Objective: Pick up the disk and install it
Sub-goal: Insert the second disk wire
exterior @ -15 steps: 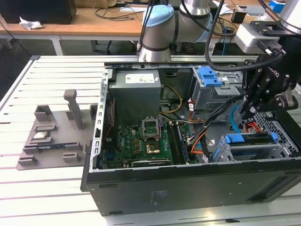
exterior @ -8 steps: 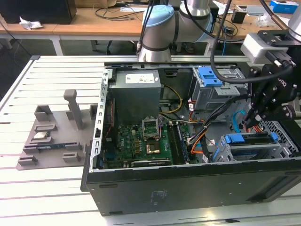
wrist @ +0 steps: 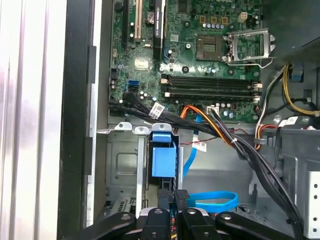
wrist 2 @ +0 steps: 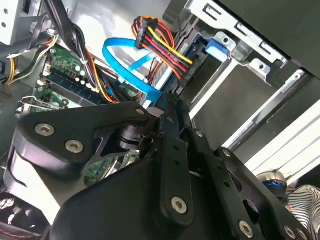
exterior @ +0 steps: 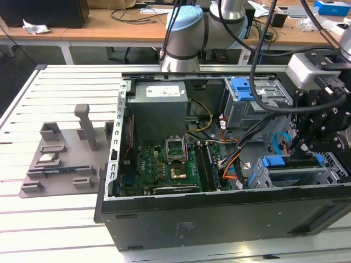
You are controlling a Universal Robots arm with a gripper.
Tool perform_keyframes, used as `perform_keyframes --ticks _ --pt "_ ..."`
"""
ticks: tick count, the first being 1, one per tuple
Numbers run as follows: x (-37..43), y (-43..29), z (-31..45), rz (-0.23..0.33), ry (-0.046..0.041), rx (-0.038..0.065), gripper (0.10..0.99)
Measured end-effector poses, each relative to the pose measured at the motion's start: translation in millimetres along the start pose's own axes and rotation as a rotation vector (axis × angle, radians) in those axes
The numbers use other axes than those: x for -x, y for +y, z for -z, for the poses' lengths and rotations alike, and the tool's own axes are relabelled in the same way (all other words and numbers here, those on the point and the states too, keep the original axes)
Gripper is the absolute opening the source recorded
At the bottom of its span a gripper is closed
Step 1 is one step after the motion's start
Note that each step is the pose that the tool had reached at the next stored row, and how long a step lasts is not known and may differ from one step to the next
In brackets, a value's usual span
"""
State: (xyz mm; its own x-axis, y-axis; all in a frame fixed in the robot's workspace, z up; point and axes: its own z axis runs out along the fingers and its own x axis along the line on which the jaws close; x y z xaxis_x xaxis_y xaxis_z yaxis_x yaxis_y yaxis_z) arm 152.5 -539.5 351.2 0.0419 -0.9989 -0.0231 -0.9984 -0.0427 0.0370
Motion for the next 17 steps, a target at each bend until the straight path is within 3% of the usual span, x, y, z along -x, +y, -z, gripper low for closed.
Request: perform_keyframes --ticks 4,17 --pt "1.8 -4.6 -3.2 0.001 0.0002 0.0 0.161" --pt "0.7 -4.2 -9.8 0.002 -0.0002 0.0 0.161"
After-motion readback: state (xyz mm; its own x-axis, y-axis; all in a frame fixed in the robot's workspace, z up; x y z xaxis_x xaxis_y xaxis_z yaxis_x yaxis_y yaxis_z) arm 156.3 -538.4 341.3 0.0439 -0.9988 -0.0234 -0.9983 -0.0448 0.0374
